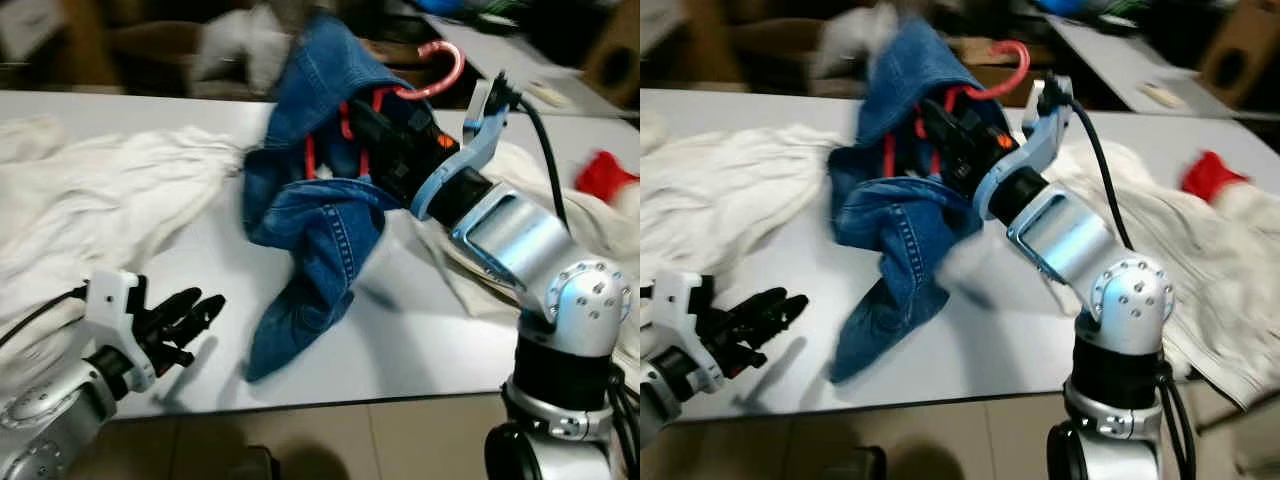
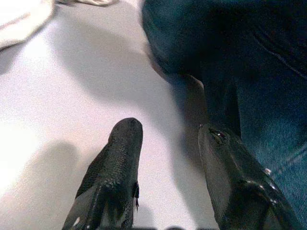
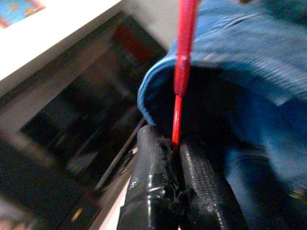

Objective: Hang hanger

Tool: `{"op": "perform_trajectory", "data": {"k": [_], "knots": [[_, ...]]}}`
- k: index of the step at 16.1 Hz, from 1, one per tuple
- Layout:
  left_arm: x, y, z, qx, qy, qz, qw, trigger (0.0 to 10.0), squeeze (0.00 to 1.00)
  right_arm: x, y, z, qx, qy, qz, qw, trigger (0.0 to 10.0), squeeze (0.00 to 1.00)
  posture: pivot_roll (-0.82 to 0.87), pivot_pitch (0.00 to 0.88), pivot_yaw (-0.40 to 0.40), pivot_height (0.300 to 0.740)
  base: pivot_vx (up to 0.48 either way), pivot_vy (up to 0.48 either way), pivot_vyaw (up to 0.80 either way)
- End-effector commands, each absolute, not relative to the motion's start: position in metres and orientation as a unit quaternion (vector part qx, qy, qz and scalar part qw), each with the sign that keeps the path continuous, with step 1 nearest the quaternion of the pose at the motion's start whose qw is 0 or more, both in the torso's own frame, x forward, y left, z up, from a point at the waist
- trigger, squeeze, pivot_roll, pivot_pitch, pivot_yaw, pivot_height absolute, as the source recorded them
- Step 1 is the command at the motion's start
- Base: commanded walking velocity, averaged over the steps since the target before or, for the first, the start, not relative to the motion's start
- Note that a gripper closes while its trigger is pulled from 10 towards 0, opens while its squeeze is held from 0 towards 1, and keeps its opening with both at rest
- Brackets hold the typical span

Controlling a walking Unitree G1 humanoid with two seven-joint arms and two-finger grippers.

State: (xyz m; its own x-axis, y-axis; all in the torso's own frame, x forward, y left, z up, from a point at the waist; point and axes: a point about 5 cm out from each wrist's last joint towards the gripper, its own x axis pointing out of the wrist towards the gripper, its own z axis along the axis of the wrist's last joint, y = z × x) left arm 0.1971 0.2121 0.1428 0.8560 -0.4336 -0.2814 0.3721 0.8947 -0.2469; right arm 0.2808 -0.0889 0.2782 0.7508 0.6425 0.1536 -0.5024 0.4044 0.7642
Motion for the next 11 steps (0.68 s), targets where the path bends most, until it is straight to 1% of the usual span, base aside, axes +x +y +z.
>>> {"op": "perform_trajectory", "data": {"k": [1, 7, 11], "knots": [[0.197, 0.207, 0.148, -0.081, 0.154, -0.215, 0.961, 10.0, 0.00, 0.273, -0.087, 0.286, 0.409, 0.071, 0.379, 0.827, 10.0, 0.00, 0.11, 0.021, -0.050, 0.740, 0.000, 0.000, 0.79], [0.194, 0.200, 0.146, -0.067, 0.160, -0.218, 0.960, 10.0, 0.00, 0.272, -0.087, 0.301, 0.408, 0.056, 0.402, 0.818, 10.0, 0.00, 0.11, 0.028, -0.053, 0.740, 0.000, 0.000, 0.79], [0.186, 0.198, 0.141, -0.062, 0.176, -0.236, 0.954, 10.0, 0.00, 0.273, -0.088, 0.307, 0.410, 0.057, 0.407, 0.814, 10.0, 0.00, 0.11, 0.041, -0.053, 0.740, 0.000, 0.000, 0.79]]}}
